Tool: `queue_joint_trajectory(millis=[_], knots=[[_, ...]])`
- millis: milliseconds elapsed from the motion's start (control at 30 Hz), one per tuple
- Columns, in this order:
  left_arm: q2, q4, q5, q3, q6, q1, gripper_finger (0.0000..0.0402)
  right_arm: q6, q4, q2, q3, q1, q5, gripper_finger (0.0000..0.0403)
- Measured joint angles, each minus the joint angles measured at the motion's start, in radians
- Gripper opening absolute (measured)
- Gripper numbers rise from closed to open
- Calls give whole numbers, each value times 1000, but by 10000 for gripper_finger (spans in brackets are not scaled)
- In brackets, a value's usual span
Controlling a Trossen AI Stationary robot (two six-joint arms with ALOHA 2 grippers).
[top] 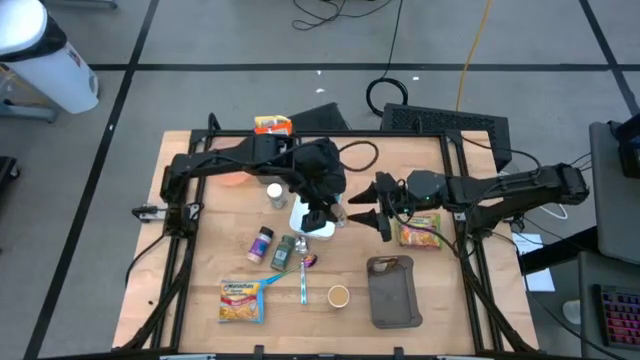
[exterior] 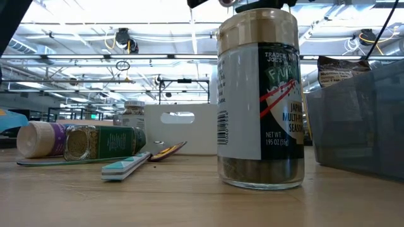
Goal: Pick & Place Food Item
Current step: Put the brown seasoning bottle into the bottom black bin
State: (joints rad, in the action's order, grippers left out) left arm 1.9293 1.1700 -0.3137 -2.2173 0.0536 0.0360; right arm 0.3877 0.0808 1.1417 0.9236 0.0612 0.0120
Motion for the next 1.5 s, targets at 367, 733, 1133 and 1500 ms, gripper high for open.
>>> queue_joint_trajectory(millis=[367, 733, 1133, 1500], knots=[[-1, -31, 56, -2, -81, -36, 183, 60, 247, 64, -53, 0, 128, 228], [-2, -28, 63, -3, -88, -61, 183, 99, 367, 104, -52, -2, 170, 225], [-2, -60, 66, -3, -169, -73, 183, 132, 393, 106, -52, -2, 183, 215], [-8, -74, 211, -2, -276, -112, 183, 156, 415, 106, -68, -29, 231, 213]])
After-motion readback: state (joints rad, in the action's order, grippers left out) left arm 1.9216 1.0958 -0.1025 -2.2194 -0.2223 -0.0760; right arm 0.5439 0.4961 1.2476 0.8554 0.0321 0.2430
